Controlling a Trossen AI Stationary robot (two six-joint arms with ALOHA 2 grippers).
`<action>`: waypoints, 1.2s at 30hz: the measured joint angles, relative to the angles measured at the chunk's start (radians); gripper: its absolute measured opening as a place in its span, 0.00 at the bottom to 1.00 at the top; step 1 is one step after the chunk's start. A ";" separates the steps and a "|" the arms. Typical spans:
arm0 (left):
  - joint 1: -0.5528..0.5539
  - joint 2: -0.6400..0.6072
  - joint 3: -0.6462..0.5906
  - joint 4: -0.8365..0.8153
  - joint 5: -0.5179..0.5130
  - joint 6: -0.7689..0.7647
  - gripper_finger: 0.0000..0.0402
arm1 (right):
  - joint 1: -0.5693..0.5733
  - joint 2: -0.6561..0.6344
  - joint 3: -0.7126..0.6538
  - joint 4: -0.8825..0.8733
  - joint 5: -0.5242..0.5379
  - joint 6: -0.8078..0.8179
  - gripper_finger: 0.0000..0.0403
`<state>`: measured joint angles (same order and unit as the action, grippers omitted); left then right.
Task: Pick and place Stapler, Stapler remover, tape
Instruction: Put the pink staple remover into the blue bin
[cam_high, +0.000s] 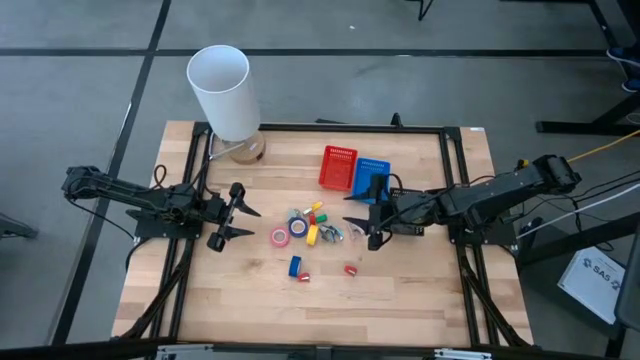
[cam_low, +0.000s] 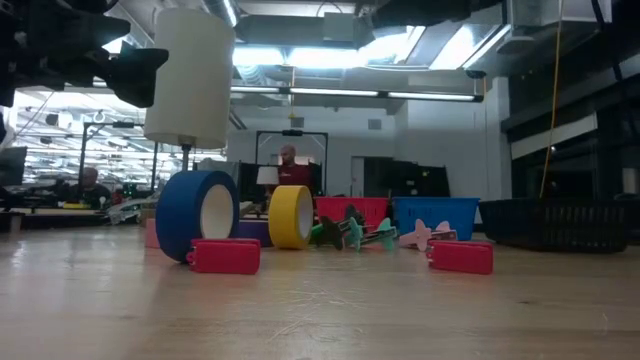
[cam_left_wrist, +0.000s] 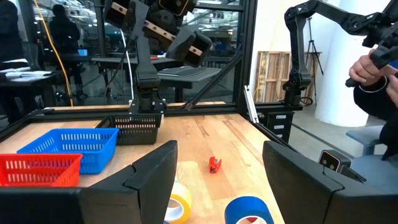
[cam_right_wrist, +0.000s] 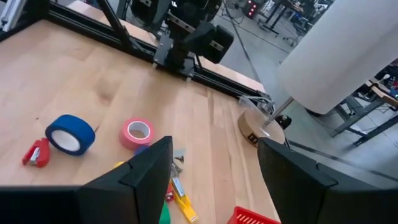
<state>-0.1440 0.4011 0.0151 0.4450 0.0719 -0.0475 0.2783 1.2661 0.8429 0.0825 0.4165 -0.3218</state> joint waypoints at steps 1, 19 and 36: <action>0.000 0.000 0.000 0.000 0.000 0.000 0.59 | 0.000 0.001 0.000 -0.001 0.006 0.000 0.59; 0.000 0.000 0.000 0.000 0.000 0.000 0.59 | -0.047 0.010 0.000 -0.053 -0.027 0.008 0.59; 0.000 0.000 0.000 0.000 0.000 0.000 0.59 | -0.105 0.175 0.029 -0.151 -0.087 -0.053 0.59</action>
<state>-0.1440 0.4015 0.0152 0.4450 0.0718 -0.0479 0.1730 1.4409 0.8721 -0.0689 0.3295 -0.3750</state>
